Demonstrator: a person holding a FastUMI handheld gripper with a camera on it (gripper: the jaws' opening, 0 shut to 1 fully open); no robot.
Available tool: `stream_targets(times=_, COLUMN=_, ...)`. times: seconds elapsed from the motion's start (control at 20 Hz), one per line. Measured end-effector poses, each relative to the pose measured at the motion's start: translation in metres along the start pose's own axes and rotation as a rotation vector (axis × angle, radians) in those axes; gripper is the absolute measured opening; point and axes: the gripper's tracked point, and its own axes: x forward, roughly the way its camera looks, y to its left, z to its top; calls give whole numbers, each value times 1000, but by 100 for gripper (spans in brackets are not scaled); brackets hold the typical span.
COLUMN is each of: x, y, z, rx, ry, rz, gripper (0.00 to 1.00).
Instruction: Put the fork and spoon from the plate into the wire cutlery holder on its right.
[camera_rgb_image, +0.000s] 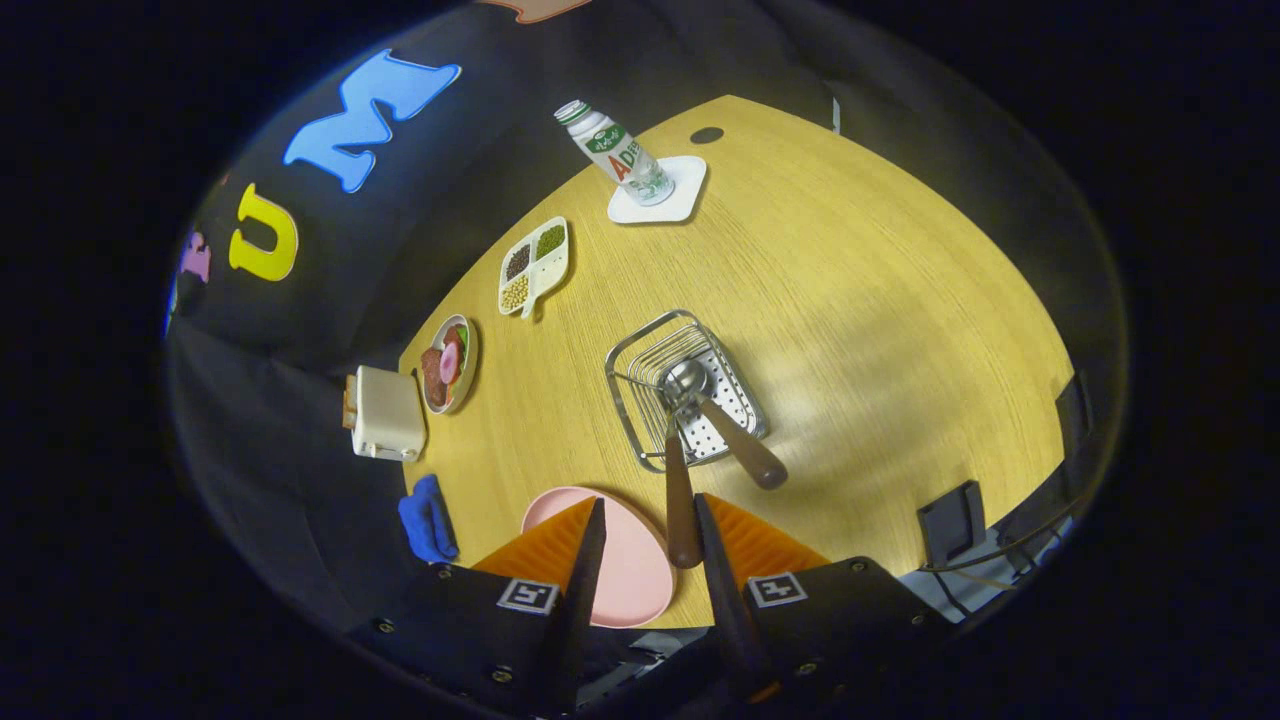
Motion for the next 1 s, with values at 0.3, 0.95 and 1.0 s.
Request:
stream_targets(times=0.3, x=-12, y=7, z=8, rx=-83, ry=-42, rz=-22, gripper=98)
stream_targets(times=0.95, x=-78, y=48, z=81, rx=-395, ry=-476, rz=-115, gripper=98)
stream_targets(times=1.0, x=-91, y=58, z=87, rx=-429, ry=-533, rz=-115, gripper=98)
